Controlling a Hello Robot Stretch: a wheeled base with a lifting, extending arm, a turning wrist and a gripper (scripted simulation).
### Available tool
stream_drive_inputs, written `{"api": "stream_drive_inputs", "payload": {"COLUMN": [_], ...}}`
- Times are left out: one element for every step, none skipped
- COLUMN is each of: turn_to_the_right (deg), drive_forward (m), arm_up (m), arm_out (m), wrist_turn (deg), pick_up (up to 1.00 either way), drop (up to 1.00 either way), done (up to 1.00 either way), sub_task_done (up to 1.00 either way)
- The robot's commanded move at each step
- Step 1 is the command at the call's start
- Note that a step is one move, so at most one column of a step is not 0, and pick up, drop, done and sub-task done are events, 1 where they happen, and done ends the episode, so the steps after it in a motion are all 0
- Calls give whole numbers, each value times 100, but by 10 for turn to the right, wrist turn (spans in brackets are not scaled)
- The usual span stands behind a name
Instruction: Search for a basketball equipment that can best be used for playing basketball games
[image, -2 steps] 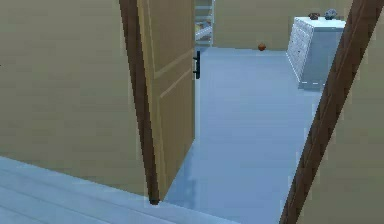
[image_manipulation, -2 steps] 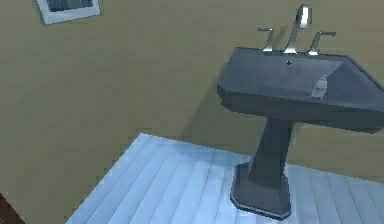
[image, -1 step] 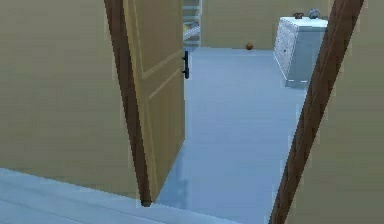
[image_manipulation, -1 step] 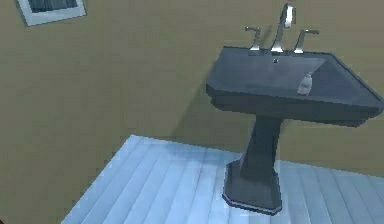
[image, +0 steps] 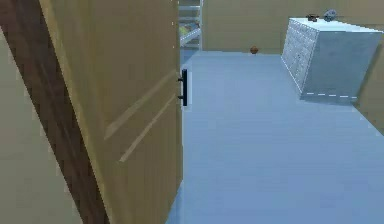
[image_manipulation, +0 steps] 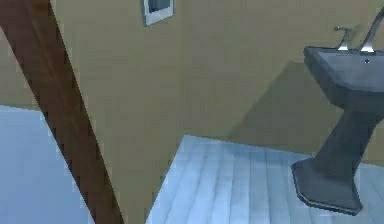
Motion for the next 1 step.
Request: {"api": "stream_drive_inputs", "payload": {"turn_to_the_right": [300], "drive_forward": [0], "arm_up": [0], "arm_out": [0], "wrist_turn": [0], "pick_up": [0], "drop": [0], "done": [0], "sub_task_done": [0]}}
